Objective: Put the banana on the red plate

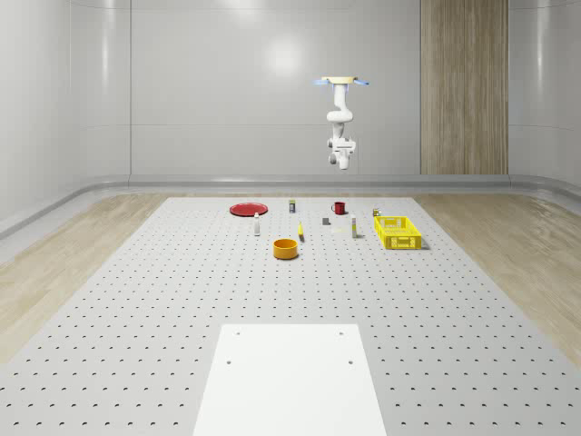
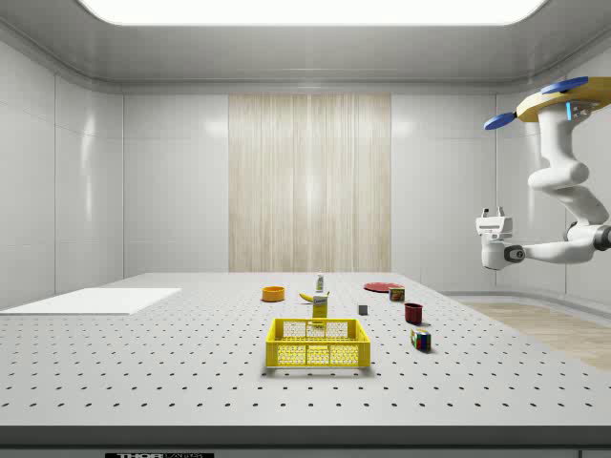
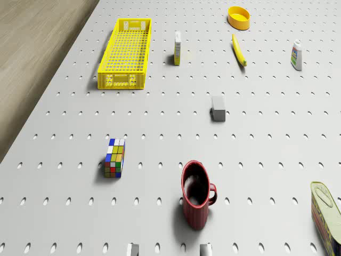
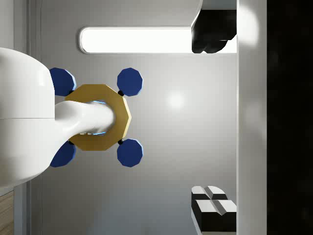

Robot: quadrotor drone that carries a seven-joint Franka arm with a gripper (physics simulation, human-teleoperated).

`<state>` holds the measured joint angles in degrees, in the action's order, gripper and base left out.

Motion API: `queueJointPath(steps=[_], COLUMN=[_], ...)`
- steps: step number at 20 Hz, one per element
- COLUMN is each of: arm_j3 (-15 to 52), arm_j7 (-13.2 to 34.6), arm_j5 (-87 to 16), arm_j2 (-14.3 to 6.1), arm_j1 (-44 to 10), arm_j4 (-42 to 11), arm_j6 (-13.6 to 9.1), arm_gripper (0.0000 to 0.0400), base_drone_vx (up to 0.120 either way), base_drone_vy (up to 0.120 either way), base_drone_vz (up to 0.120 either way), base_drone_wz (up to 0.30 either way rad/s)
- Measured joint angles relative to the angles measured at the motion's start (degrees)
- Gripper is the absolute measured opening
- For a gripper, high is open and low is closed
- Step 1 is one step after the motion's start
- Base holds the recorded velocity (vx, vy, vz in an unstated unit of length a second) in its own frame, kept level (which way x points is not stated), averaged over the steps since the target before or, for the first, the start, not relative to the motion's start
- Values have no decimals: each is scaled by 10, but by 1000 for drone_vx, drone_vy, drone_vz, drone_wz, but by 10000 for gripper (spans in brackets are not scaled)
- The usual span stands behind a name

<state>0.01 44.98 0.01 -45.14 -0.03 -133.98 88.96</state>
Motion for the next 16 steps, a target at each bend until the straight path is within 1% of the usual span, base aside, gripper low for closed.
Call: queueJointPath(steps=[3, 8, 12, 16], arm_j3=[0, 1, 1, 2], arm_j7=[-1, -1, -1, -1], arm_j5=[0, 1, 1, 1], arm_j2=[4, 23, 37, 45], arm_j1=[-1, -2, -3, -3], arm_j4=[36, 97, 135, 156], arm_j6=[-31, -71, -93, -104], arm_gripper=[400, 400, 400, 400], base_drone_vx=[0, 0, 0, 0], base_drone_vy=[-107, -120, -120, -120], base_drone_vz=[0, 0, 0, 0], base_drone_wz=[0, 0, 0, 0])
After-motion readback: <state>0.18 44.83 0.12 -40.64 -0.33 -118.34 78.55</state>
